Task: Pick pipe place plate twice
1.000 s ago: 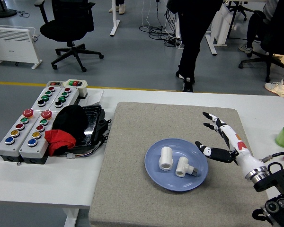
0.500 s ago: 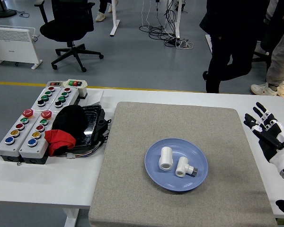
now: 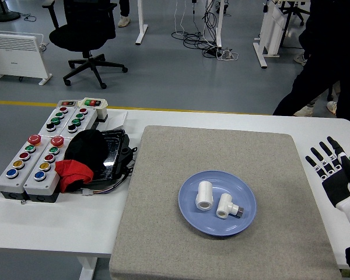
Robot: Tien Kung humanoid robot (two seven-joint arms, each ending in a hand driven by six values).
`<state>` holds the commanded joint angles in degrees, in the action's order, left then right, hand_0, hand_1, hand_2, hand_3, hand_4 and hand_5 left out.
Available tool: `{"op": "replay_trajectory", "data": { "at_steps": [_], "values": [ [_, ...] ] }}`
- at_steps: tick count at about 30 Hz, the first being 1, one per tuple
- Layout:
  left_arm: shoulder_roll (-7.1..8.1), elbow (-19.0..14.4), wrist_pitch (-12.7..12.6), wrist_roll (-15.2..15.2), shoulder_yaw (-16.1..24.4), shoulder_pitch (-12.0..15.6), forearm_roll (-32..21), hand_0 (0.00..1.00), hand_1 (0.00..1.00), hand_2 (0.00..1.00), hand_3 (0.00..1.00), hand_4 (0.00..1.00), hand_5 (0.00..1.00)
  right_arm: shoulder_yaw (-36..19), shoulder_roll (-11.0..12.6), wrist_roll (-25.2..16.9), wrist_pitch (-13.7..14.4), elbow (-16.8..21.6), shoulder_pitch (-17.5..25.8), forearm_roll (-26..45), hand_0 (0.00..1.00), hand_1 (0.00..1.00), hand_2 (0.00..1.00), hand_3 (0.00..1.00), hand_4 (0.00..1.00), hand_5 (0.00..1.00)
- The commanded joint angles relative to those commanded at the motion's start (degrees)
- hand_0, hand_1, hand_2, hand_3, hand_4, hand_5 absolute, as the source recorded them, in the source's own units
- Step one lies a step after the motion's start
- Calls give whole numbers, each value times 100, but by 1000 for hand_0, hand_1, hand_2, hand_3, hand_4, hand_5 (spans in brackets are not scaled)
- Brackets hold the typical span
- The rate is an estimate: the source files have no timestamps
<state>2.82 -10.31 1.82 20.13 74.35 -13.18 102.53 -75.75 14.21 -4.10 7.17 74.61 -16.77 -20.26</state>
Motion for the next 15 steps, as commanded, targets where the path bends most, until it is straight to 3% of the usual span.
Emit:
{"op": "replay_trajectory", "data": {
  "at_steps": [15],
  "values": [
    [0,0,8,-1,-1,1,-8,733,742,702,645,399,998,10,-2,-48,68,-12,1,-74,839,800,887,843,651,616]
  ]
}}
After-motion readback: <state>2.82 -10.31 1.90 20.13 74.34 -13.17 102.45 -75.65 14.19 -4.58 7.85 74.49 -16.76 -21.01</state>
